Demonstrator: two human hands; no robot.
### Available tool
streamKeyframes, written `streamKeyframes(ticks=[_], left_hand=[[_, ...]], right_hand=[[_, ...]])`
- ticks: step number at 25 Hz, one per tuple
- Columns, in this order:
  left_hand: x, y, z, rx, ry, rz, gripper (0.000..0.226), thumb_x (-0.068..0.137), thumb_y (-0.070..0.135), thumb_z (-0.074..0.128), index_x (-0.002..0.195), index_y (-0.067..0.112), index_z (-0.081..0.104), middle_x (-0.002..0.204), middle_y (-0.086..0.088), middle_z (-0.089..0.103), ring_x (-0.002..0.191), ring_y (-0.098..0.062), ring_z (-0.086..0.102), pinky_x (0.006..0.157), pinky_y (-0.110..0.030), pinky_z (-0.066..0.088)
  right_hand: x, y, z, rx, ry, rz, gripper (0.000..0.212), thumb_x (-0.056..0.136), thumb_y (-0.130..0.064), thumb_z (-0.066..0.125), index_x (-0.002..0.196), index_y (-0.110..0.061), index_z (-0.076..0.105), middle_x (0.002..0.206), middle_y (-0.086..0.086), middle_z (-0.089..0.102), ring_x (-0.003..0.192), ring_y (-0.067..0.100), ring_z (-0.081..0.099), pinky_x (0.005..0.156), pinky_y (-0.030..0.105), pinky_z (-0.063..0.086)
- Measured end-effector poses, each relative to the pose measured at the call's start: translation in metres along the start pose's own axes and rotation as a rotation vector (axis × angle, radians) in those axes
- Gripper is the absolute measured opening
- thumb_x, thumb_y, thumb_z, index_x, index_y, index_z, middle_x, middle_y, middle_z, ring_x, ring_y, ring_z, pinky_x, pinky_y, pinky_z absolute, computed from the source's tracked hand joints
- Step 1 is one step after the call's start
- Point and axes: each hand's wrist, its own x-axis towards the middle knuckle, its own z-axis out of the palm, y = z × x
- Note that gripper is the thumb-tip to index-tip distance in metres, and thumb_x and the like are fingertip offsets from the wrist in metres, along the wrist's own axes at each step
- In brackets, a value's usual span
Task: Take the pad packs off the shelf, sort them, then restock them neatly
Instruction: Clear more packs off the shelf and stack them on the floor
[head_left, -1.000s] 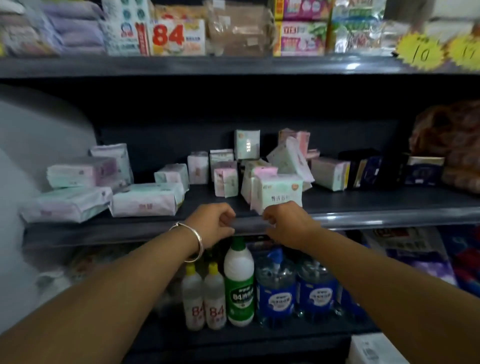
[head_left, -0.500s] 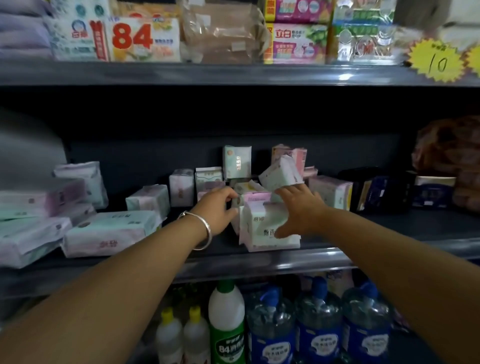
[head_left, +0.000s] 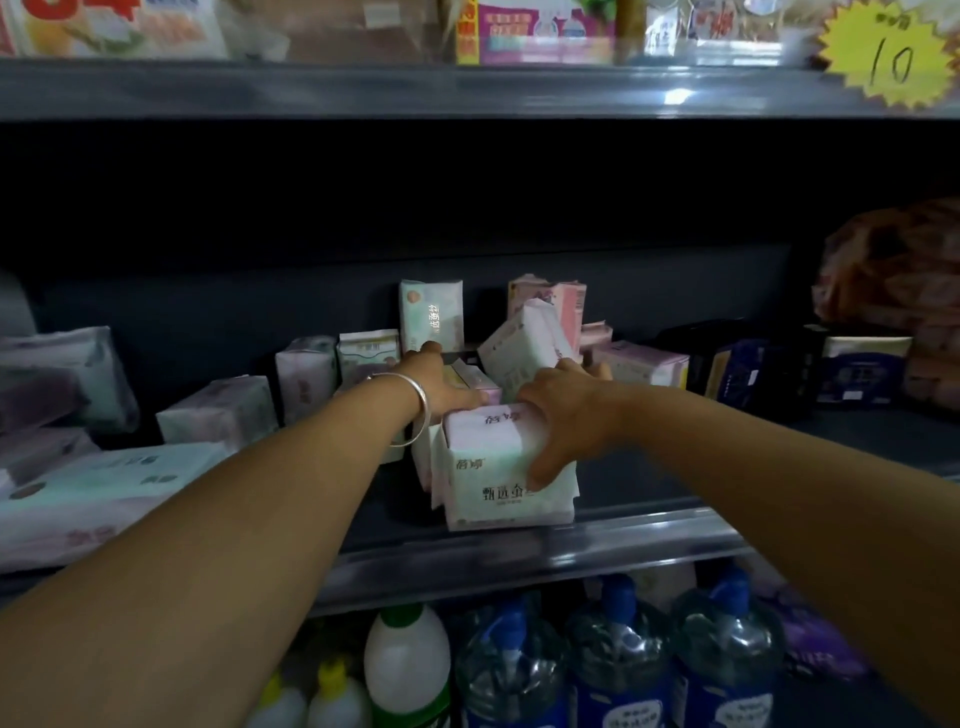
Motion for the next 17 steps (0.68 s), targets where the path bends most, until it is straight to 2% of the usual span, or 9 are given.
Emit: streamKeyframes(ticks=[3,5,7,8,10,12,14,17], left_hand=[[0.009,-0.002,-0.001,-0.036,-0.08,-0.047,0.093,0.068,0.058,0.072,0.14,0.012,0.035,0.137,-0.006,0.047,0.121,-0.026,0.049,0.103,-0.04,0.042],[0.012,-0.005,-0.001,-0.132,-0.104,-0.09,0.092,0.064,0.05,0.078,0.138,0.012,0.038,0.132,-0.006,0.05,0.114,-0.025,0.053,0.098,-0.037,0.047],[0.012,-0.007,0.001,-0.309,-0.145,-0.126,0.076,0.067,0.032,0.079,0.131,0.011,0.042,0.12,-0.007,0.055,0.103,-0.023,0.057,0.086,-0.03,0.05],[0.01,-0.006,0.002,-0.389,-0.16,-0.138,0.064,0.068,0.025,0.078,0.121,0.01,0.046,0.113,-0.007,0.058,0.099,-0.022,0.058,0.083,-0.032,0.05],[0.009,-0.006,0.001,-0.405,-0.15,-0.163,0.075,0.053,0.03,0.081,0.119,0.007,0.052,0.111,-0.01,0.062,0.096,-0.025,0.061,0.078,-0.033,0.054],[0.004,-0.002,-0.001,-0.32,-0.045,-0.172,0.085,0.045,0.041,0.08,0.119,0.008,0.054,0.119,-0.013,0.056,0.095,-0.026,0.061,0.062,-0.026,0.051],[-0.005,0.002,-0.007,-0.276,0.085,-0.178,0.091,0.049,0.044,0.08,0.126,0.008,0.049,0.131,-0.015,0.044,0.104,-0.027,0.055,0.071,-0.024,0.049],[-0.029,0.011,-0.024,-0.256,0.296,-0.118,0.082,0.065,0.032,0.079,0.133,0.009,0.04,0.132,-0.013,0.033,0.115,-0.03,0.047,0.094,-0.035,0.047]], right_hand=[[-0.007,0.006,0.0,0.232,-0.015,-0.015,0.067,0.067,-0.031,0.082,0.123,-0.02,0.046,0.12,0.0,0.053,0.109,0.019,0.051,0.095,0.038,0.048],[-0.011,0.009,-0.002,0.314,0.011,-0.029,0.063,0.068,-0.023,0.082,0.12,-0.019,0.047,0.115,0.001,0.055,0.103,0.019,0.055,0.087,0.034,0.052],[-0.014,0.012,-0.005,0.365,0.044,-0.042,0.06,0.067,-0.019,0.081,0.117,-0.02,0.048,0.11,0.001,0.056,0.098,0.019,0.056,0.081,0.033,0.053],[-0.015,0.013,-0.006,0.382,0.058,-0.048,0.06,0.067,-0.017,0.081,0.117,-0.02,0.049,0.109,0.001,0.056,0.096,0.019,0.056,0.079,0.033,0.053],[-0.019,0.013,-0.006,0.393,0.08,-0.058,0.06,0.067,-0.015,0.08,0.118,-0.019,0.05,0.106,0.001,0.056,0.092,0.018,0.056,0.077,0.032,0.052],[-0.023,0.012,-0.008,0.393,0.108,-0.059,0.059,0.068,-0.013,0.079,0.119,-0.018,0.05,0.104,0.001,0.057,0.09,0.017,0.056,0.076,0.032,0.053],[-0.031,0.01,-0.01,0.441,0.132,-0.058,0.058,0.068,-0.011,0.08,0.118,-0.016,0.051,0.104,0.002,0.059,0.09,0.019,0.059,0.075,0.031,0.054],[-0.044,0.006,-0.014,0.523,0.166,-0.055,0.057,0.067,-0.012,0.082,0.115,-0.014,0.051,0.104,0.004,0.06,0.092,0.022,0.061,0.075,0.033,0.055]])
